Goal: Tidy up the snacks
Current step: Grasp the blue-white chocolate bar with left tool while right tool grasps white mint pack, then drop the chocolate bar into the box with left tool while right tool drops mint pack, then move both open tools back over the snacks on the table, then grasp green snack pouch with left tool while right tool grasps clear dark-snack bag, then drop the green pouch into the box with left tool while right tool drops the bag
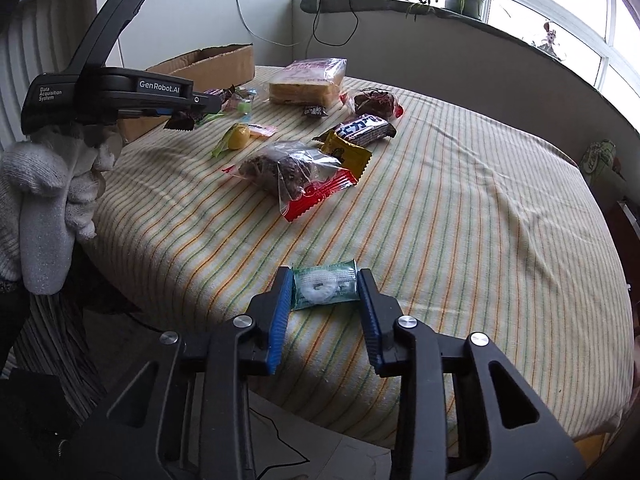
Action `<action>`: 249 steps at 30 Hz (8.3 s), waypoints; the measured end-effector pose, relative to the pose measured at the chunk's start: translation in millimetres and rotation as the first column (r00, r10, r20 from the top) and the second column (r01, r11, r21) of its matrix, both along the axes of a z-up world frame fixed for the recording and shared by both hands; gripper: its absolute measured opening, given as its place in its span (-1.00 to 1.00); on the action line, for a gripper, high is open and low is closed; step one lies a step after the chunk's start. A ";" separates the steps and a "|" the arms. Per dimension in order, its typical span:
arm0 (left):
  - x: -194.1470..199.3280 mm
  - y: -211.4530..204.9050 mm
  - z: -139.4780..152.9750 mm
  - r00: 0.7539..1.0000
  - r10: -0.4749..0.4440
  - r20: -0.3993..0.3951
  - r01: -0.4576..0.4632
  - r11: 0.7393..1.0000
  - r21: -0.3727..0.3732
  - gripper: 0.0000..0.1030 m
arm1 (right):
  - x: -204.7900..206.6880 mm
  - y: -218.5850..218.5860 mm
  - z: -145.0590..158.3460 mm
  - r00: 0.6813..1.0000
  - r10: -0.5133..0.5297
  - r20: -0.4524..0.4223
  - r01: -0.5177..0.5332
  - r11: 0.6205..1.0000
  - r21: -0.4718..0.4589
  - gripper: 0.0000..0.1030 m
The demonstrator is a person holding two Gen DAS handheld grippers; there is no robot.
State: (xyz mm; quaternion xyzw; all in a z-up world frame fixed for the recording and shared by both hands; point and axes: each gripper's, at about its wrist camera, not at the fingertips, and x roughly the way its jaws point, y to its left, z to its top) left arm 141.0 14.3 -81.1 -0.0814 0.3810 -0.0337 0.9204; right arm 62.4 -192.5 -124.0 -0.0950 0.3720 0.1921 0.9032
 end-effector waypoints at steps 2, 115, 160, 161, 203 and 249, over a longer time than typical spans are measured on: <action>-1.4 1.4 3.3 1.000 -0.001 0.007 0.001 1.000 -0.007 -0.47 | 2.4 -1.2 2.4 1.000 -0.013 0.003 0.013 1.000 0.004 -0.35; -10.2 -29.6 -3.0 0.987 -0.151 -0.050 0.149 0.988 -0.036 -0.14 | 83.7 24.2 36.3 0.980 0.194 -0.043 -0.186 0.973 0.138 0.23; -11.9 -32.8 5.3 0.985 -0.171 0.005 0.171 0.985 0.024 -0.23 | 73.6 42.0 32.7 0.972 0.229 -0.049 -0.225 0.971 0.079 -0.21; -13.0 -30.7 8.0 0.986 -0.169 0.012 0.168 0.986 0.022 -0.23 | 73.7 42.9 35.1 0.973 0.227 -0.045 -0.223 0.972 0.078 -0.21; -24.7 124.7 38.3 0.987 0.095 0.129 -0.092 0.995 -0.025 -0.23 | 171.8 239.4 113.3 0.913 0.400 0.080 -0.401 0.916 -0.008 -0.21; -25.6 127.5 43.7 0.985 0.120 0.126 -0.118 0.993 -0.021 -0.19 | 195.9 278.8 101.2 0.911 0.412 0.034 -0.413 0.910 0.033 0.04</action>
